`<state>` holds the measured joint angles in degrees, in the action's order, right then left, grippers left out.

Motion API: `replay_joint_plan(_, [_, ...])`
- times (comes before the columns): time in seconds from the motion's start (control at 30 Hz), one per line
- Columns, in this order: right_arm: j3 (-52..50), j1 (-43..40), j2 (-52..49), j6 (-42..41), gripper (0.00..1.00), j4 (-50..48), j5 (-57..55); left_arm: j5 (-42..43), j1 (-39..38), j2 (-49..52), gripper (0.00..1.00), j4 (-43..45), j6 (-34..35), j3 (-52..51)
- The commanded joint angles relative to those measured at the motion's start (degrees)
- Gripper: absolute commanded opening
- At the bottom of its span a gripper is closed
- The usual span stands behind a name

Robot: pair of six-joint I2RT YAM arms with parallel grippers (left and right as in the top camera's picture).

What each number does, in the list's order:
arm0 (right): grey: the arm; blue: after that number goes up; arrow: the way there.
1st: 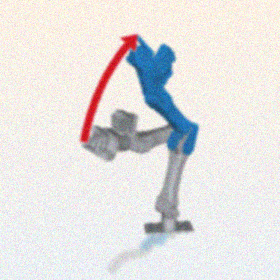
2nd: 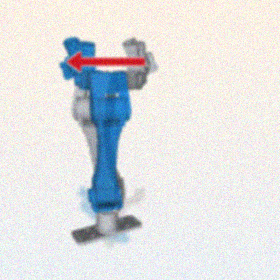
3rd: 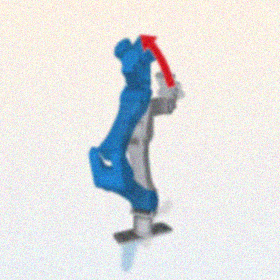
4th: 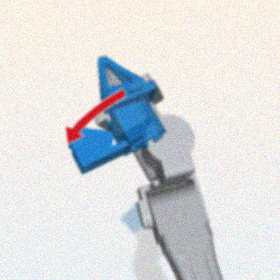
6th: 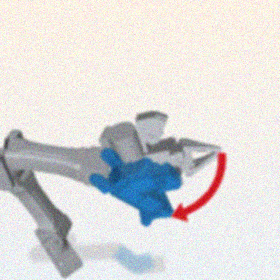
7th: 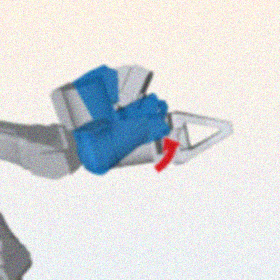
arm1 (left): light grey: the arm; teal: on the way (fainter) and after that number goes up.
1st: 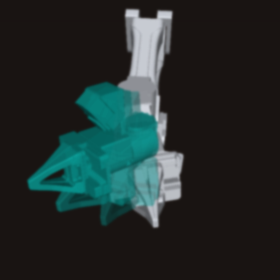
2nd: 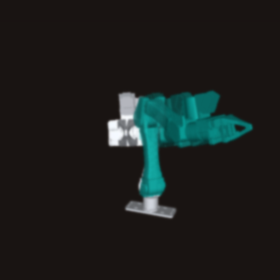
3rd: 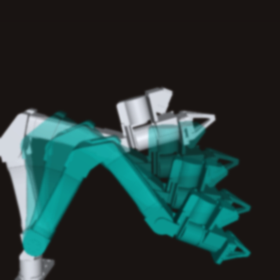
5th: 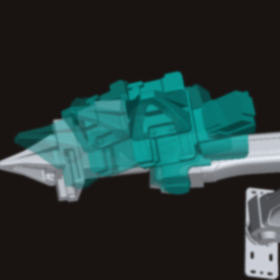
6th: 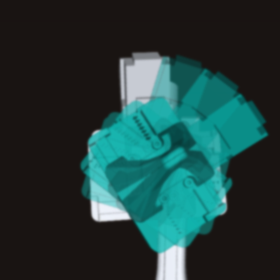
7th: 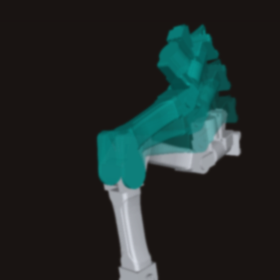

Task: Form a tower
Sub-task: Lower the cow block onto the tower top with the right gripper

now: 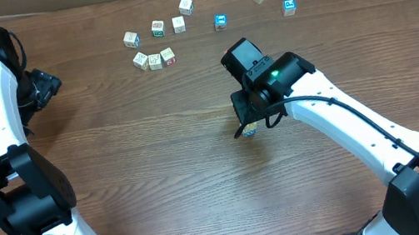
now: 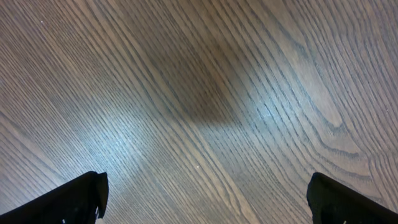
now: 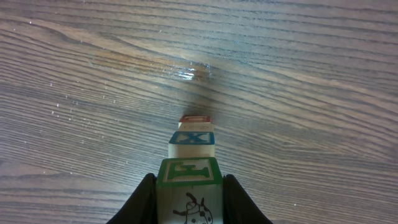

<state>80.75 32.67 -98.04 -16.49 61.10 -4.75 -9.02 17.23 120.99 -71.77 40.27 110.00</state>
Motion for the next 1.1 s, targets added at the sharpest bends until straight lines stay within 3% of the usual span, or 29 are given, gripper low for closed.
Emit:
replay_joint_plan(0.0, [-0.3, 0.2, 0.0, 0.0, 0.21, -0.4, -0.7, -0.1, -0.3, 0.2, 0.99, 0.1, -0.5, 0.8])
replay_joint_plan(0.97, [-3.5, 0.2, 0.0, 0.0, 0.22, -3.8, -0.7, -0.1, -0.3, 0.2, 0.99, 0.1, -0.5, 0.8])
replay_joint_plan(1.07, [-3.5, 0.2, 0.0, 0.0, 0.30, -3.8, -0.7, -0.1, -0.3, 0.2, 1.00, 0.1, -0.5, 0.8])
